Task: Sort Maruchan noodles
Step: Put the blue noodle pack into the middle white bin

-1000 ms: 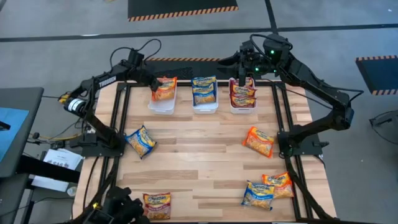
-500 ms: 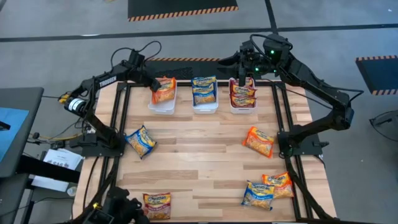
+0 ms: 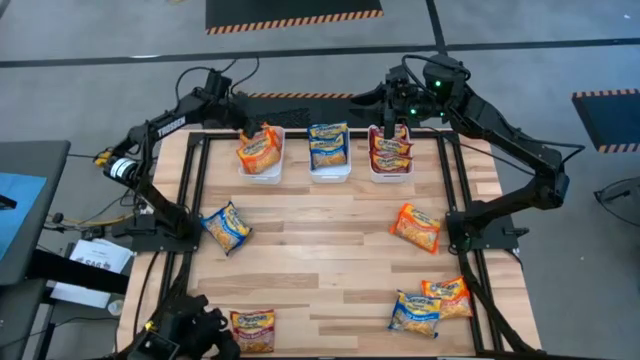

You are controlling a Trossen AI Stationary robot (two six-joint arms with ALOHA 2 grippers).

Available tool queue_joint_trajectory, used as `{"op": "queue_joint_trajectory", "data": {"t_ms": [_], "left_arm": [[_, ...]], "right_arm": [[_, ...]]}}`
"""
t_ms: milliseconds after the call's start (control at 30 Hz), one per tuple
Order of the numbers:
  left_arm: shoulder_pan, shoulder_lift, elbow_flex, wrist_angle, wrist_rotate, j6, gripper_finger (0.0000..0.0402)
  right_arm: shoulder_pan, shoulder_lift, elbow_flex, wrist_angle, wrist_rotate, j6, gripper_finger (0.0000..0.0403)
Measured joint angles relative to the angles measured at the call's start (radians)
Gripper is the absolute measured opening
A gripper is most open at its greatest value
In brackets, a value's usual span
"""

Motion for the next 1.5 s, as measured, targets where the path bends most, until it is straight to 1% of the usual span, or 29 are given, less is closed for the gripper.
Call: {"op": "queue_joint_trajectory", "data": {"t_ms": [133, 267, 367, 533, 600, 633, 700, 767, 933, 1000, 1067, 1133, 1267, 1400, 1500], "left_arm": [[0.000, 0.000, 0.059, -0.033, 0.003, -0.018, 0.0156], [0.000, 0.000, 0.124, -0.084, 0.072, -0.058, 0.0156], [0.000, 0.000, 0.190, -0.140, 0.179, -0.093, 0.0155], [-0.009, 0.000, 0.341, -0.284, 0.426, -0.101, 0.0155], [-0.026, 0.000, 0.409, -0.345, 0.483, -0.092, 0.0155], [-0.036, -0.002, 0.441, -0.375, 0.493, -0.084, 0.0155], [-0.066, -0.013, 0.492, -0.421, 0.490, -0.071, 0.0155], [-0.103, -0.034, 0.517, -0.459, 0.487, -0.062, 0.0155], [-0.215, -0.114, 0.523, -0.596, 0.482, 0.000, 0.0155], [-0.263, -0.142, 0.524, -0.668, 0.438, 0.022, 0.0155], [-0.315, -0.164, 0.522, -0.729, 0.367, 0.026, 0.0155], [-0.366, -0.190, 0.505, -0.761, 0.306, 0.019, 0.0155], [-0.467, -0.235, 0.449, -0.771, 0.242, -0.046, 0.0155], [-0.569, -0.278, 0.368, -0.758, 0.179, -0.130, 0.0155], [-0.641, -0.308, 0.287, -0.695, 0.132, -0.199, 0.0155]], "right_arm": [[0.000, 0.000, 0.000, -0.001, 0.000, 0.001, 0.0219], [0.000, 0.000, 0.000, -0.001, 0.000, 0.003, 0.0219], [0.000, -0.007, 0.000, -0.001, 0.000, 0.003, 0.0219], [0.000, -0.035, 0.001, 0.007, -0.011, 0.003, 0.0219], [0.000, -0.041, 0.019, -0.005, -0.035, 0.002, 0.0219], [0.000, -0.042, 0.030, -0.008, -0.050, 0.002, 0.0219], [0.000, -0.042, 0.065, -0.041, -0.078, 0.002, 0.0219], [0.000, -0.042, 0.112, -0.129, -0.089, 0.002, 0.0219], [0.003, -0.042, 0.218, -0.449, -0.089, 0.004, 0.0219], [0.016, -0.043, 0.235, -0.569, -0.085, 0.032, 0.0219], [0.035, -0.043, 0.236, -0.676, -0.084, 0.052, 0.0219], [0.061, -0.042, 0.236, -0.791, -0.083, 0.053, 0.0219], [0.129, -0.033, 0.216, -0.972, -0.073, 0.054, 0.0219], [0.223, -0.033, 0.157, -1.039, -0.069, 0.065, 0.0219], [0.298, -0.032, 0.104, -1.058, -0.038, 0.130, 0.0219]]}}
